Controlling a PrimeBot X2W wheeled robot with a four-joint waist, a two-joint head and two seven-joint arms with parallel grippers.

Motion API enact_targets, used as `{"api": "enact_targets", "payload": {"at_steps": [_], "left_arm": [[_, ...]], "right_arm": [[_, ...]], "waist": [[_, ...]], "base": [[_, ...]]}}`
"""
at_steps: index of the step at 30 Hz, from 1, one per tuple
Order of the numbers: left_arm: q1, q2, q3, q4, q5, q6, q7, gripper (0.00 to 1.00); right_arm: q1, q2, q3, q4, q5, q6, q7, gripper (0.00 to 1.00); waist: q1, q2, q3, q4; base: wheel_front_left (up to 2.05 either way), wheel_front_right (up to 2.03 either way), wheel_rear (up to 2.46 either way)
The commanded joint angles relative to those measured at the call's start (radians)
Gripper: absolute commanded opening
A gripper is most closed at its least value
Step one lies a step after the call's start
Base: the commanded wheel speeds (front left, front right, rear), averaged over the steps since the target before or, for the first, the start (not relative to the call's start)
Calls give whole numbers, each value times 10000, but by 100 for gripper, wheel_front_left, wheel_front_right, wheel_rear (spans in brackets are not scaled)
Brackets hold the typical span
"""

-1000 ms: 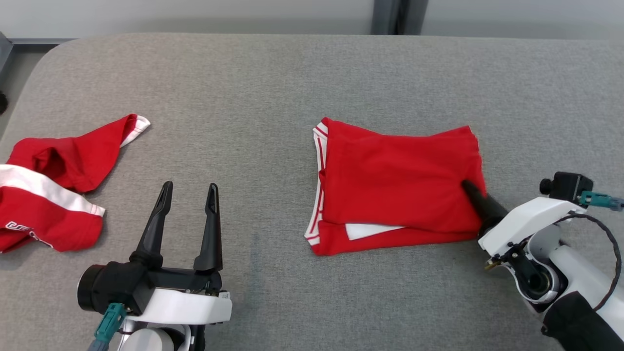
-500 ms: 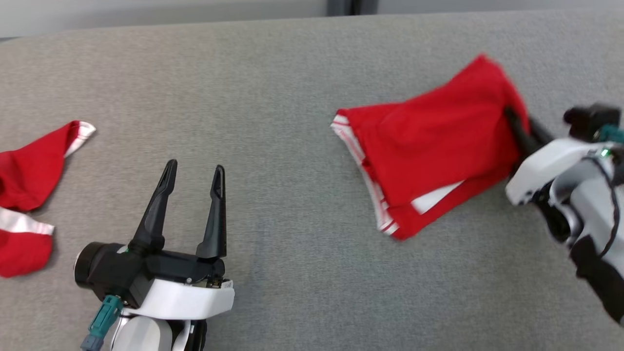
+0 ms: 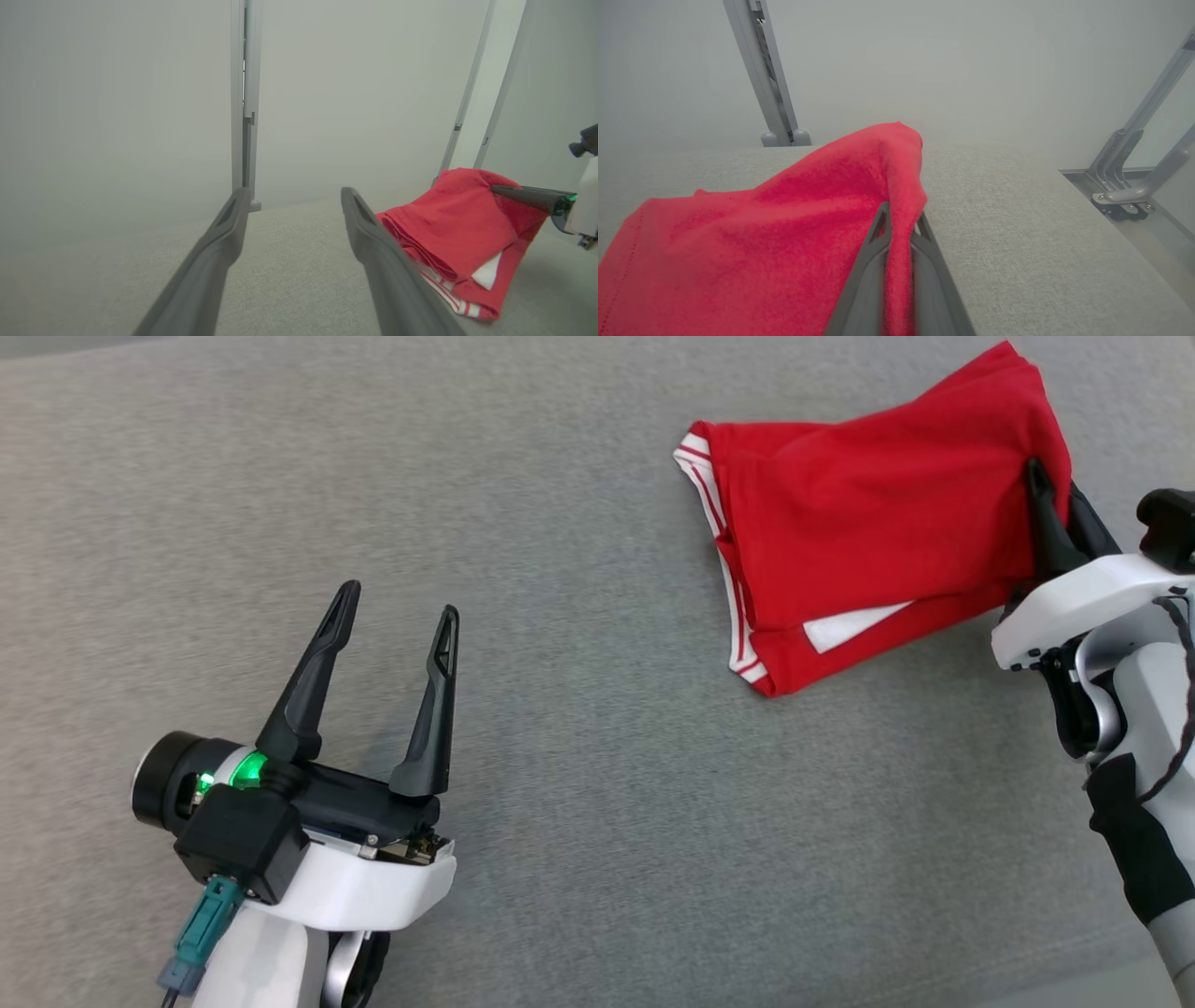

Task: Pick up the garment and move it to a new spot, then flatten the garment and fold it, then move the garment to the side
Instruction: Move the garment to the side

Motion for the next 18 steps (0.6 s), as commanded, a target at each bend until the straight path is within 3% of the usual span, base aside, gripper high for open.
{"api": "enact_targets", "payload": {"at_steps": [1,9,18], "left_arm": [[-221,159,-29,-68,113,-73,-16,100],[-674,453,-309,-404,350,-193,13,100],[-1298,659,-698,-1350,477,-265,487,100]], "right_arm": [[-115,84,-323,-84,-360,-1,-66,0],[-737,229,-1486,-274,-1439,0,-67,0],[-1762,-97,-2906,-470,-2789,0,-67,0]], "waist": [[0,-1,408,-535],[0,-1,958,-1010],[0,-1,1948,-923]], "base": [[0,0,0],[0,0,0],[0,0,0]]}}
